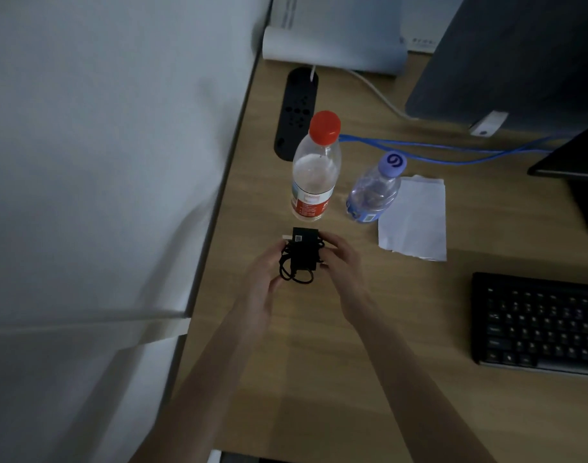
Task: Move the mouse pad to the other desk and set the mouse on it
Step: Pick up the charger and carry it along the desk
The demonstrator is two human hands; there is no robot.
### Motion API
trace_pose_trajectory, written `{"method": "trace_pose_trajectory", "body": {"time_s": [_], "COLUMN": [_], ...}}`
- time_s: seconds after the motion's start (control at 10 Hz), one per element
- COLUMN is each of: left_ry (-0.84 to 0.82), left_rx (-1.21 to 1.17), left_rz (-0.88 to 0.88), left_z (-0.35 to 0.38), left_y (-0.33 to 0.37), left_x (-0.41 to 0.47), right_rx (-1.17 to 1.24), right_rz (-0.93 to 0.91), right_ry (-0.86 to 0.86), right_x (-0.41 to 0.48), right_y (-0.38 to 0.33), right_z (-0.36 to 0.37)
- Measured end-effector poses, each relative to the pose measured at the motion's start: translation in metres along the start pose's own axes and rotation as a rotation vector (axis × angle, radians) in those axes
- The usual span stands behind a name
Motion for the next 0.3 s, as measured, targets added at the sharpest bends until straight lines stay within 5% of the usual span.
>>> {"method": "trace_pose_trajectory", "body": {"time_s": [0.3], "left_ry": [-0.032], "left_rx": [0.053], "left_rz": [-0.048], "left_z": [0.002], "left_y": [-0.0165], "left_x": [0.0124], "right_rx": [-0.015], "right_rz": [0.035], "right_ry": [0.011], "right_x": [0.0075], "right_y": [0.0168], "right_z": [-0.0013]}}
Point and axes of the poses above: each hand's wrist, its own x-axis towards the middle knuckle, its own z-axis out of the palm, y = z × x, the point moved 9 cm from there along x, towards the middle knuckle, and after that the axes turned 12 degrees about -z, right-handed, at the moved point
